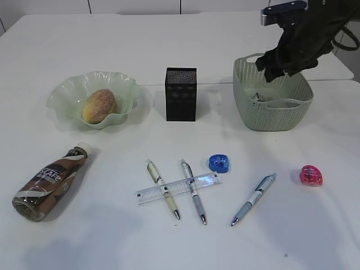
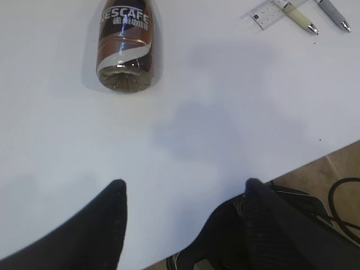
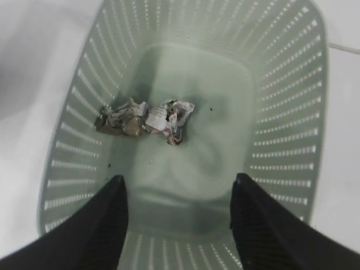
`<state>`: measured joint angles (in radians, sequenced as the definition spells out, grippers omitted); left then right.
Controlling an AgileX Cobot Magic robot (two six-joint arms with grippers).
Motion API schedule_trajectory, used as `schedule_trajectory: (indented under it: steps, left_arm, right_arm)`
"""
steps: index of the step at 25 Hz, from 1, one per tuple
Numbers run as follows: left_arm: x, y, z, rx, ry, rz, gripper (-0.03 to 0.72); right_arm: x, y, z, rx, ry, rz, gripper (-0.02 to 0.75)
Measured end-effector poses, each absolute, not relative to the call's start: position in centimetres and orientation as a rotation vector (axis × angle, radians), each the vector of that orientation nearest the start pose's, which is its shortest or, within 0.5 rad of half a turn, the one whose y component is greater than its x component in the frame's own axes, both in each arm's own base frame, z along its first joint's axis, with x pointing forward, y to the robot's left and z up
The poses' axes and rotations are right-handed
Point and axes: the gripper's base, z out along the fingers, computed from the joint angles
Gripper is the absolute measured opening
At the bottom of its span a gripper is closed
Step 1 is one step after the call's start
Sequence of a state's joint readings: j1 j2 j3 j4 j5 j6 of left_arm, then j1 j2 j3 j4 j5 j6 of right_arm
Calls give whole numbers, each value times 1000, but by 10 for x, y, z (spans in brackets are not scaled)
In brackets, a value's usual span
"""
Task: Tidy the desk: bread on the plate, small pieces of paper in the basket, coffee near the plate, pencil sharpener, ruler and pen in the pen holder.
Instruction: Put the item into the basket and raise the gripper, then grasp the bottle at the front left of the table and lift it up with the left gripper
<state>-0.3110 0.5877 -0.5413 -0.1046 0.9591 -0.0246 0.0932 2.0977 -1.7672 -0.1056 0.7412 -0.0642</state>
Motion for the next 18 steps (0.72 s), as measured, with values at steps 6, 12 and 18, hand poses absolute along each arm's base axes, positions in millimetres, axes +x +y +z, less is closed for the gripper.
schedule_trajectory:
  steps: [6, 12, 18]
  left_arm:
    - [85, -35, 272, 318, 2478, -273, 454]
    - [85, -35, 272, 317, 2474, -273, 454]
    - [85, -36, 273, 316, 2471, -274, 454]
  right_arm:
    - [450, 35, 281, -259, 2529, -119, 462]
    - [413, 33, 328, -230, 2576, -85, 462]
    - [385, 34, 352, -268, 2647, -41, 463]
